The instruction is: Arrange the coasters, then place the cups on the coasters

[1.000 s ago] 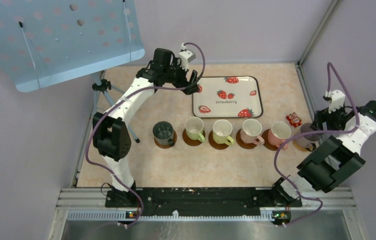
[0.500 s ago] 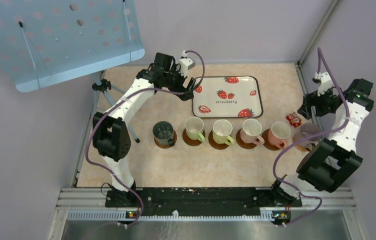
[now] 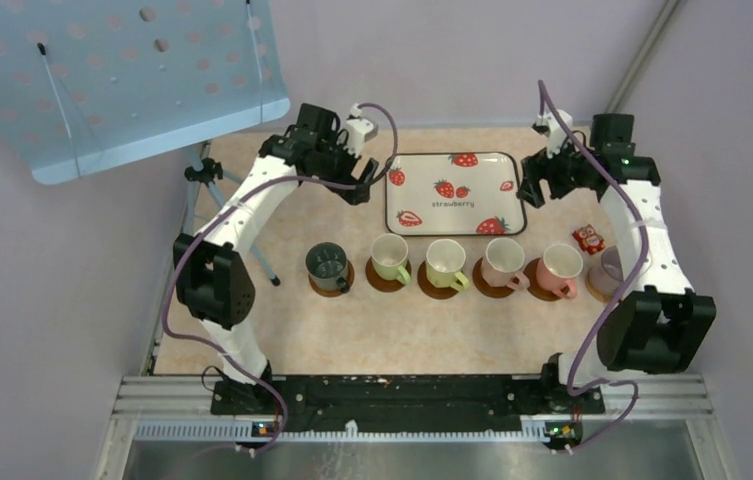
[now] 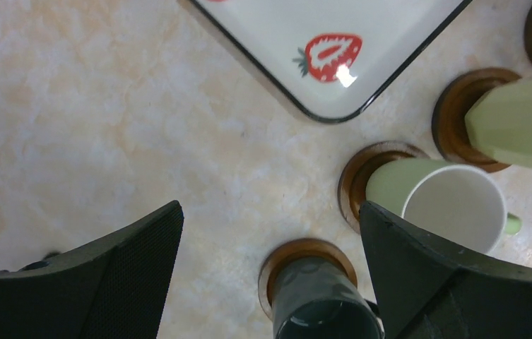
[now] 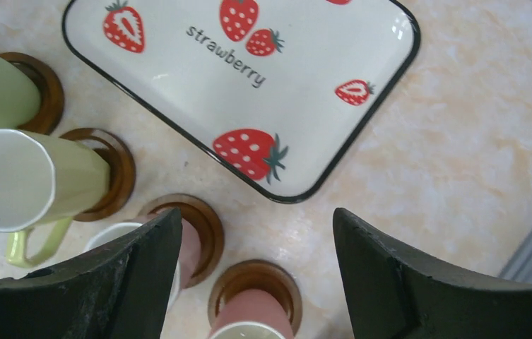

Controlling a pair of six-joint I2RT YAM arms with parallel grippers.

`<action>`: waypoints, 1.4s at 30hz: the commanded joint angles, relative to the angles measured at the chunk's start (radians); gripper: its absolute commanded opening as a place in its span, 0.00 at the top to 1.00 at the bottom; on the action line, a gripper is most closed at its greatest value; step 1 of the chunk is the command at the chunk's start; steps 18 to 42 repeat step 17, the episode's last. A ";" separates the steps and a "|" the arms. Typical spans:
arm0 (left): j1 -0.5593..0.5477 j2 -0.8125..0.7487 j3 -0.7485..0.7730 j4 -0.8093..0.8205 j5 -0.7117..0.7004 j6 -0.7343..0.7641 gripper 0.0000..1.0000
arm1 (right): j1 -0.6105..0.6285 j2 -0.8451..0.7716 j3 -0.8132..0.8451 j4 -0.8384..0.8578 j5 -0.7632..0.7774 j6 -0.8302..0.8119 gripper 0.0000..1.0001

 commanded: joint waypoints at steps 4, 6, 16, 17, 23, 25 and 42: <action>0.006 -0.254 -0.259 0.056 -0.140 0.034 0.01 | 0.167 -0.053 -0.003 0.094 0.098 0.203 0.23; 0.007 -0.302 -0.303 0.061 -0.167 0.029 0.01 | 0.193 -0.077 -0.041 0.114 0.104 0.225 0.23; 0.016 -0.329 -0.310 0.115 -0.178 -0.010 0.01 | 0.222 -0.142 -0.114 0.150 0.138 0.273 0.22; 0.015 -0.331 -0.317 0.118 -0.160 -0.002 0.01 | 0.222 -0.145 -0.114 0.151 0.141 0.272 0.22; 0.015 -0.331 -0.317 0.118 -0.160 -0.002 0.01 | 0.222 -0.145 -0.114 0.151 0.141 0.272 0.22; 0.015 -0.331 -0.317 0.118 -0.160 -0.002 0.01 | 0.222 -0.145 -0.114 0.151 0.141 0.272 0.22; 0.015 -0.331 -0.317 0.118 -0.160 -0.002 0.01 | 0.222 -0.145 -0.114 0.151 0.141 0.272 0.22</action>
